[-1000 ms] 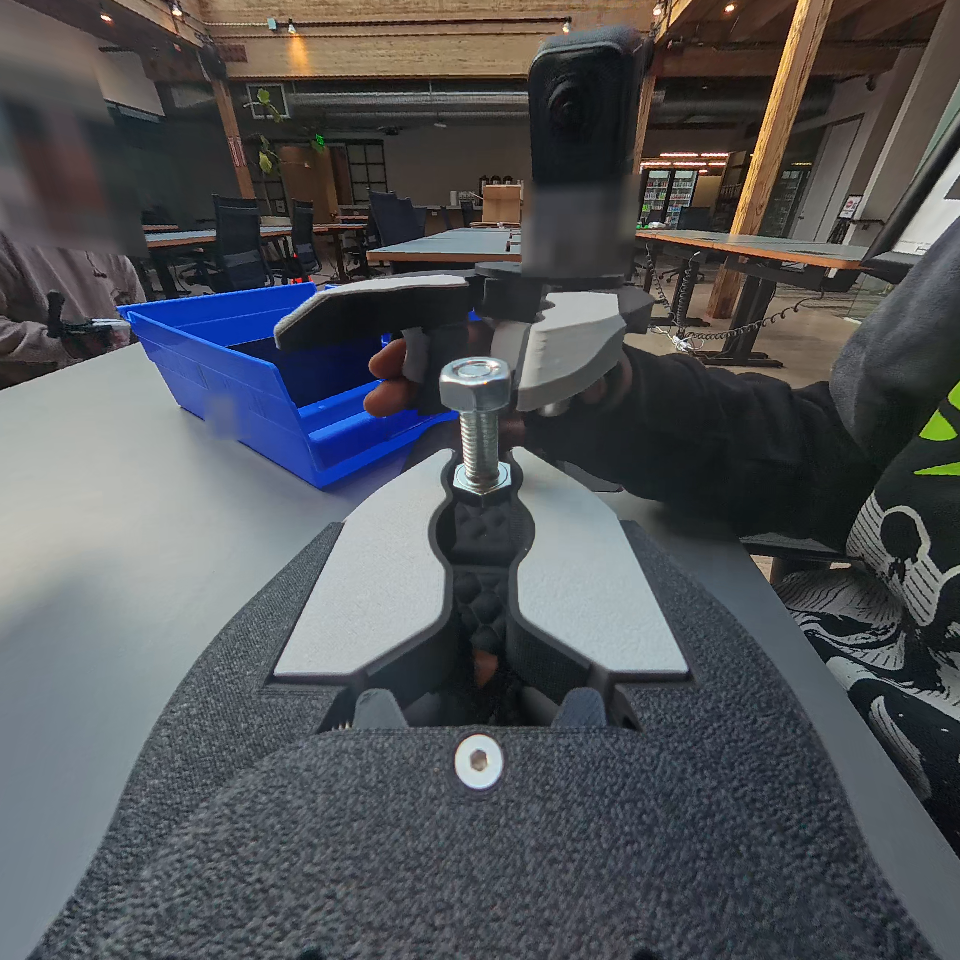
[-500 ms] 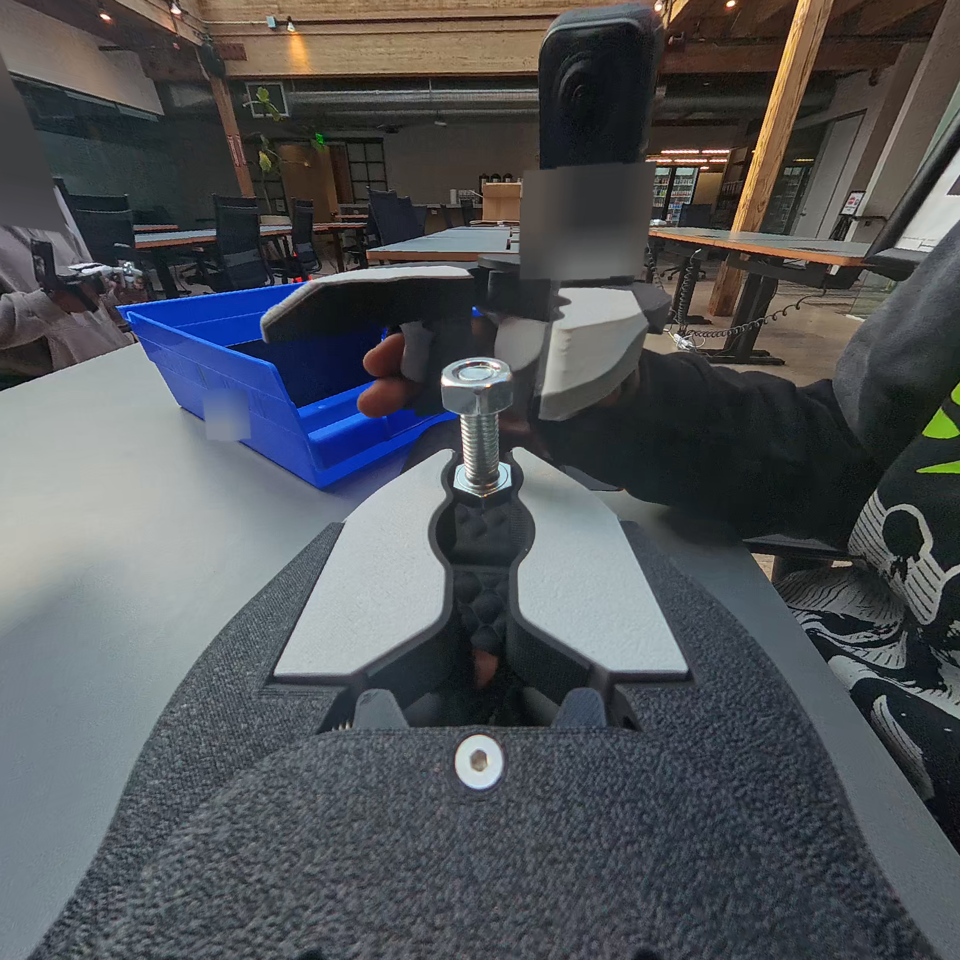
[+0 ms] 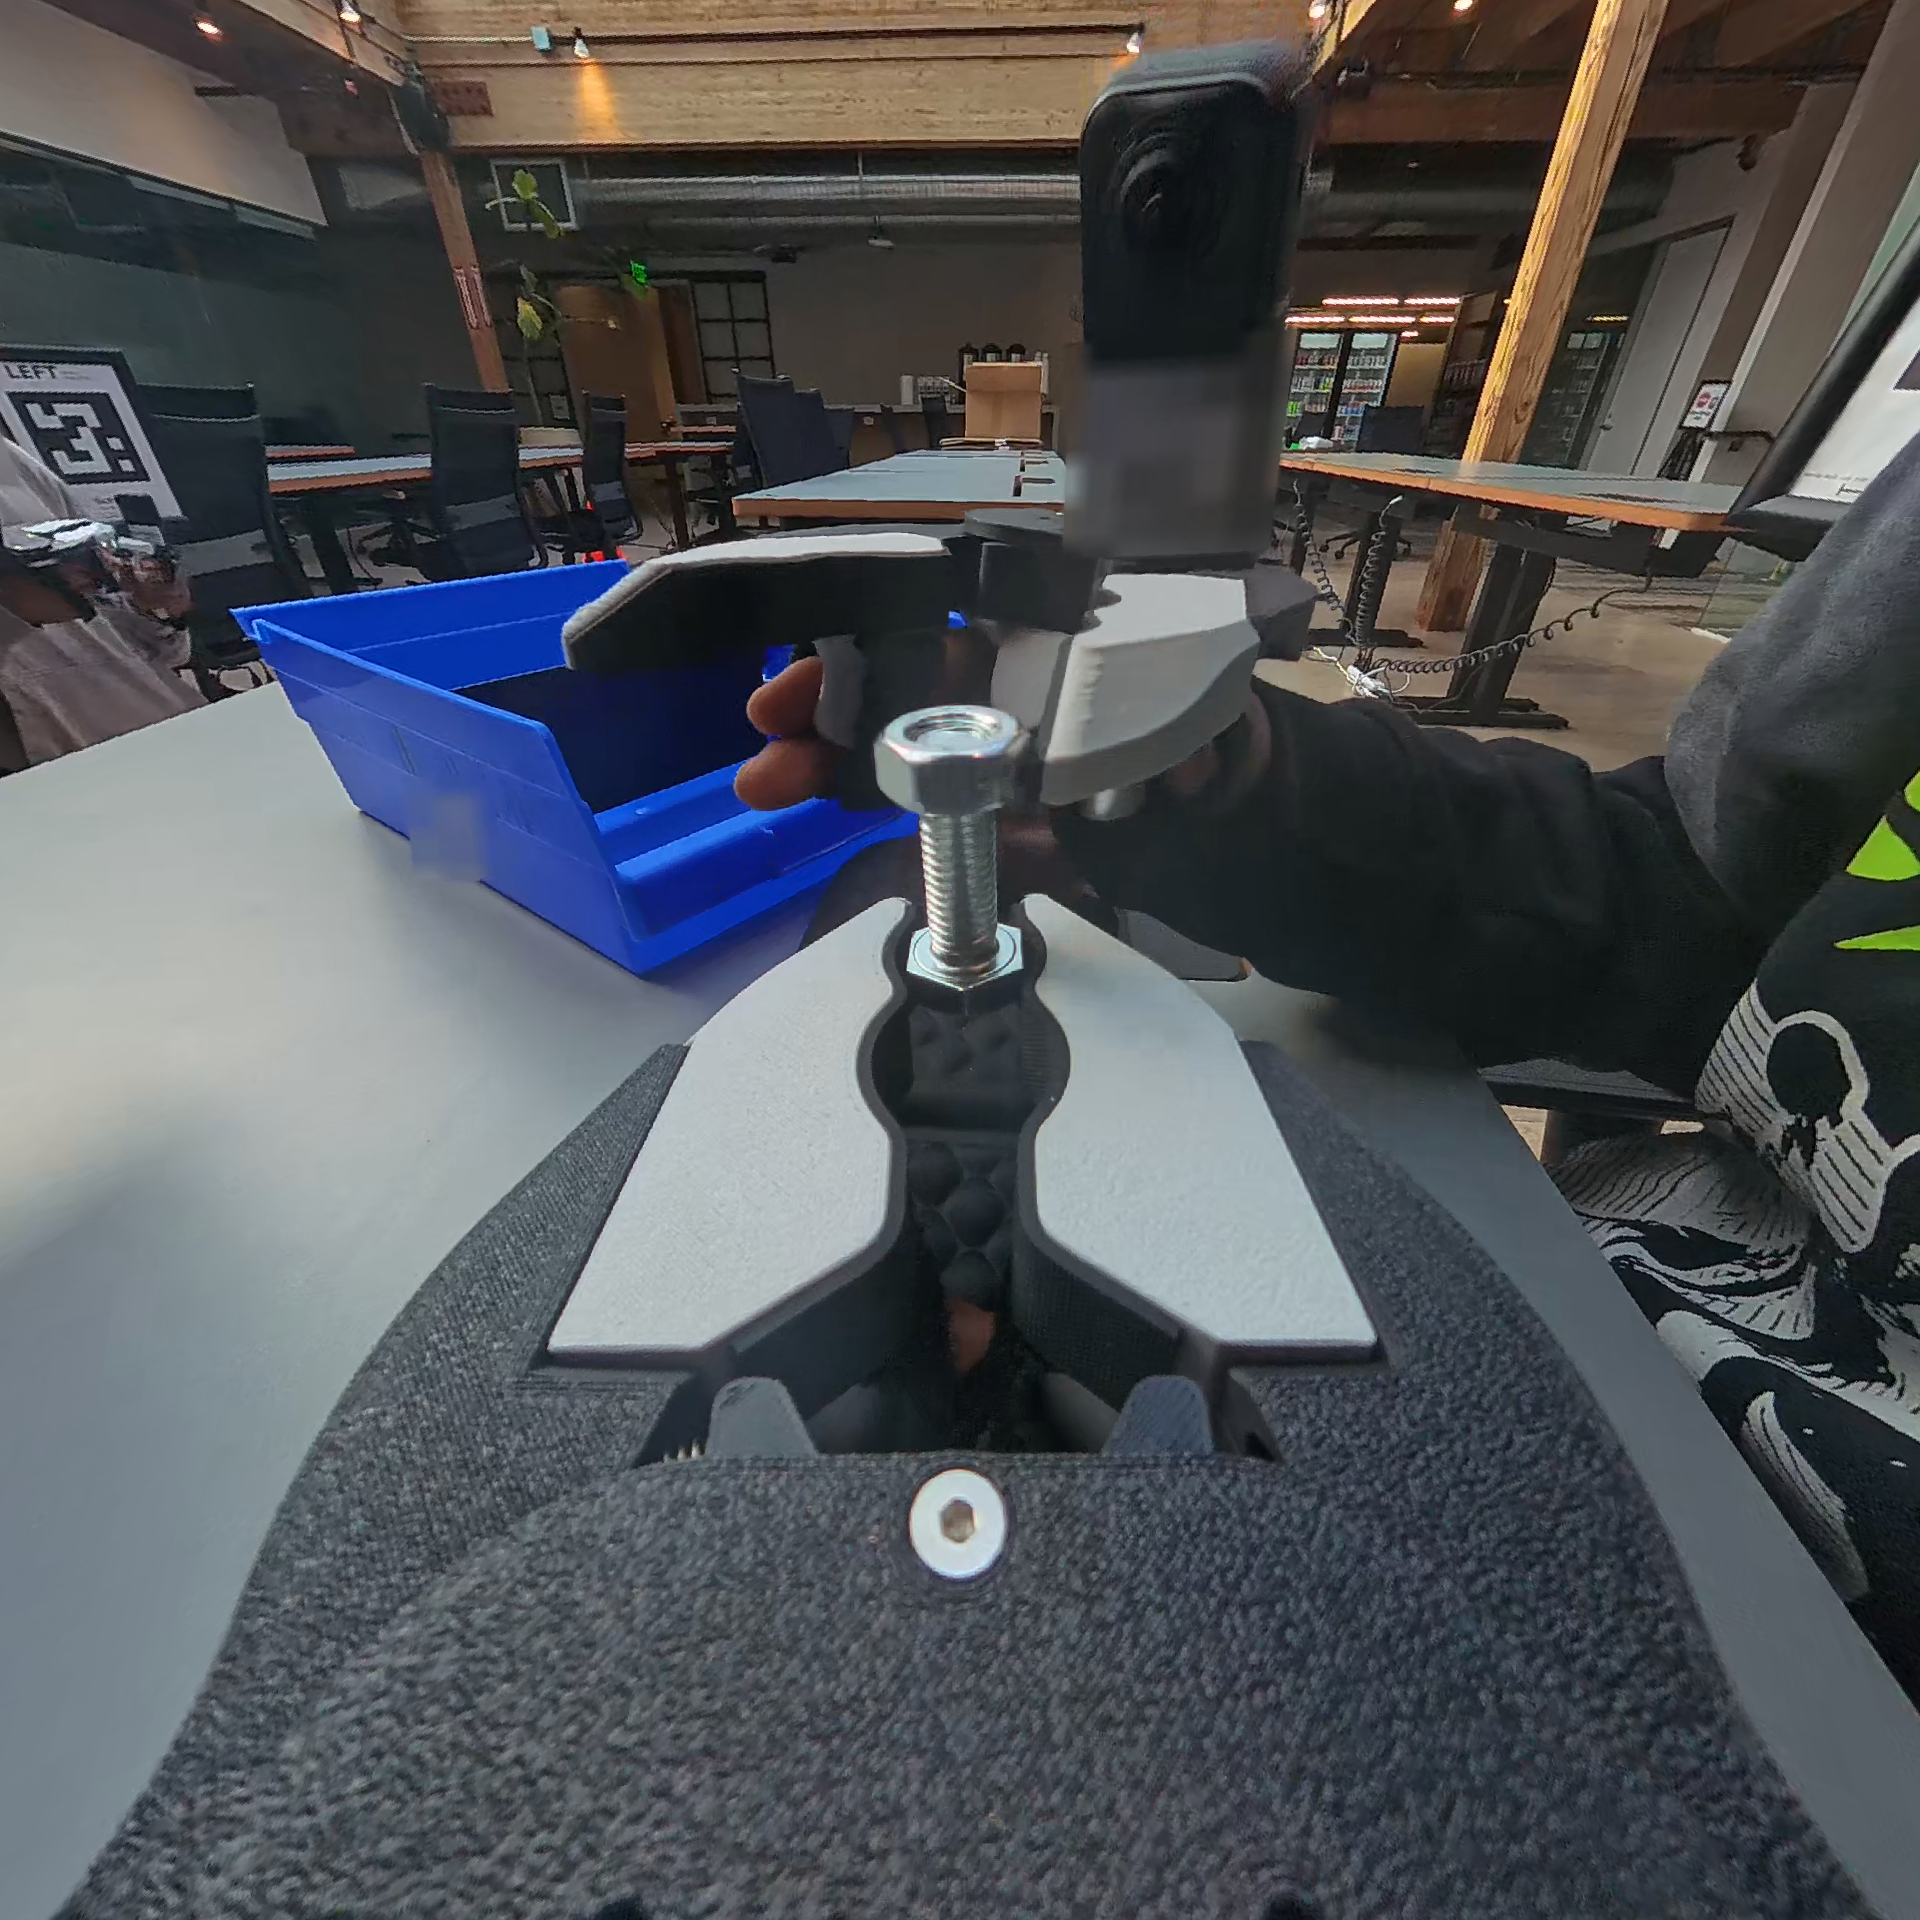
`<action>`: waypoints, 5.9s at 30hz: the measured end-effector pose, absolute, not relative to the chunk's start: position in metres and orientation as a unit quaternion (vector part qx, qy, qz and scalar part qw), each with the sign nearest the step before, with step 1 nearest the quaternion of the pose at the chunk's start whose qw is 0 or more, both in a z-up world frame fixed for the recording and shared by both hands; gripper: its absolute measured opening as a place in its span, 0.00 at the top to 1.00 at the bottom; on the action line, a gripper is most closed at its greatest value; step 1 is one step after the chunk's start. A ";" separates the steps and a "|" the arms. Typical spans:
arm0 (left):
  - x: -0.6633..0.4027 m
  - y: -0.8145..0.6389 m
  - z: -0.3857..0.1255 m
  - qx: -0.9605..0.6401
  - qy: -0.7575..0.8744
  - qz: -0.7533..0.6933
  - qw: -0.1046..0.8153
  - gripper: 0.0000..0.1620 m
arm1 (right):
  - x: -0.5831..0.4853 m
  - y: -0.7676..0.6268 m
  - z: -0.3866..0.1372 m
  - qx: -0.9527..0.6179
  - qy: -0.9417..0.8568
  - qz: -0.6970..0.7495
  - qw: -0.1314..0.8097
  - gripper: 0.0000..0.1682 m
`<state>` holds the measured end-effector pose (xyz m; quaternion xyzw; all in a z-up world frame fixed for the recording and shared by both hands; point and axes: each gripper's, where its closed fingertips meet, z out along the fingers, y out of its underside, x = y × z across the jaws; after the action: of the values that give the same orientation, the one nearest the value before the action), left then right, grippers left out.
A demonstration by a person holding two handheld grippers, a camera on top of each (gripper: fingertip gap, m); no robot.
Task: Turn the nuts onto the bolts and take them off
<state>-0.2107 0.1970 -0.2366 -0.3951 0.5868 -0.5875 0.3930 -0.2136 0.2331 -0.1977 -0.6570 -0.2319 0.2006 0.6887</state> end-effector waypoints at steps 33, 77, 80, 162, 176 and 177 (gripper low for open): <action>-0.210 0.197 -0.237 -0.398 0.588 -0.585 0.393 0.90 | -0.211 0.233 -0.199 -0.657 -0.230 0.190 0.692 0.51; -0.208 0.195 -0.241 -0.399 0.599 -0.574 0.391 0.91 | -0.242 0.242 -0.189 -0.643 -0.268 0.186 0.693 0.54; -0.208 0.195 -0.241 -0.399 0.598 -0.575 0.391 0.91 | -0.238 0.242 -0.192 -0.648 -0.268 0.178 0.691 0.55; -0.220 0.170 -0.245 -0.331 0.655 -0.617 0.284 0.91 | -0.257 0.192 -0.195 -0.654 -0.711 0.134 0.222 0.90; -0.220 0.173 -0.238 -0.319 0.641 -0.641 0.277 0.90 | -0.098 0.234 -0.185 -0.840 -0.449 0.048 0.301 0.90; -0.220 0.174 -0.237 -0.319 0.638 -0.642 0.280 0.90 | -0.075 0.235 -0.195 -0.865 -0.405 0.040 0.293 0.90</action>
<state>-0.2205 0.1740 -0.2371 -0.3194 0.6380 -0.6423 0.2800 -0.0749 0.2353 -0.1948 -0.8648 -0.4054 0.0400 0.2934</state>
